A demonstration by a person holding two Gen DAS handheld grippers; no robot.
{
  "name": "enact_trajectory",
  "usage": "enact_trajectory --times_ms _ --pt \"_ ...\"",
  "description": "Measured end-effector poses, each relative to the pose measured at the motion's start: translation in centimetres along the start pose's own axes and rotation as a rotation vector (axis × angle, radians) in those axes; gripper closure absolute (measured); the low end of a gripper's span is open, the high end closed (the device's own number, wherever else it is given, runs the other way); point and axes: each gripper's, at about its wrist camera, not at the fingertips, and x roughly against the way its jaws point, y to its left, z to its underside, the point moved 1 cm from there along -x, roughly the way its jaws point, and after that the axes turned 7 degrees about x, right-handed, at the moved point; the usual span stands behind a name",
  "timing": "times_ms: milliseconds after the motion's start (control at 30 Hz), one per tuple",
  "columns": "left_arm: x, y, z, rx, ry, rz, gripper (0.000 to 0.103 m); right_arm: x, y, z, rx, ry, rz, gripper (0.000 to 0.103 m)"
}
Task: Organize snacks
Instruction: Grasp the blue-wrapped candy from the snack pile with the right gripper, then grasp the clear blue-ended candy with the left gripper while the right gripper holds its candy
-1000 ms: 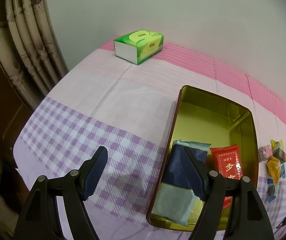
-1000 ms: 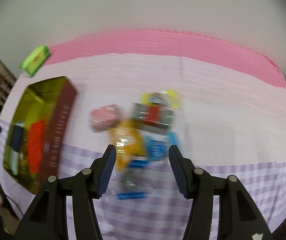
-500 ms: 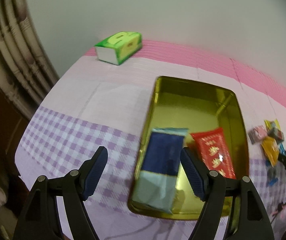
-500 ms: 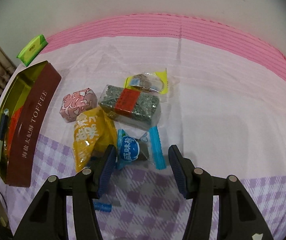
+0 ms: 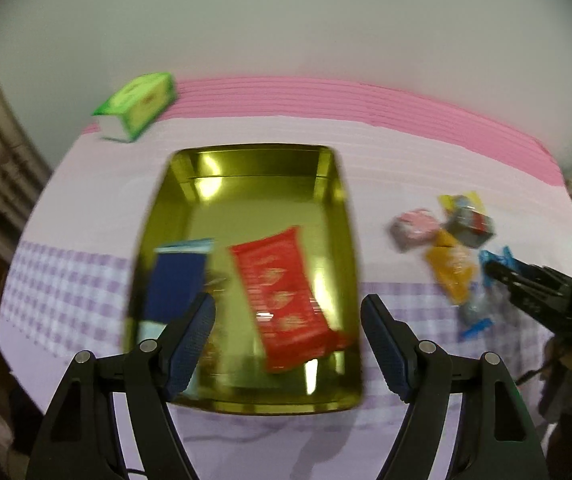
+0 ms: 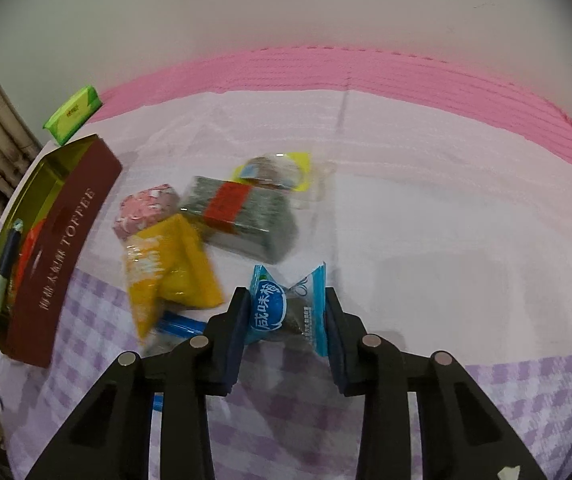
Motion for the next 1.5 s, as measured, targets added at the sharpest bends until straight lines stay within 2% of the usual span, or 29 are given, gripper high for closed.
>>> enact_trajectory --times_ms 233,367,733,1000,1267,1433,1500 --pt "-1.6 -5.8 0.2 -0.053 0.068 0.099 0.028 0.6 -3.3 0.8 -0.020 -0.046 0.113 0.072" --pt "-3.0 -8.2 0.3 -0.058 0.105 0.127 0.028 0.6 -4.4 1.4 -0.009 -0.071 0.154 0.073" --pt "-5.8 -12.6 1.5 -0.091 0.185 0.145 0.028 0.7 -5.3 2.1 -0.014 -0.129 0.152 0.074" --pt "-7.8 -15.2 2.1 -0.094 0.246 0.129 0.030 0.7 -5.4 2.2 -0.017 -0.133 0.149 0.073" --pt "-9.9 -16.7 1.9 -0.080 0.320 0.116 0.046 0.8 -5.4 2.2 -0.018 -0.133 0.146 0.073" --pt "-11.0 -17.0 2.0 -0.077 0.352 0.119 0.059 0.8 -5.3 2.2 -0.020 -0.134 0.146 0.072" --pt "-10.8 -17.2 2.2 -0.093 0.349 0.122 0.068 0.7 -5.3 2.1 -0.019 -0.133 0.146 0.072"
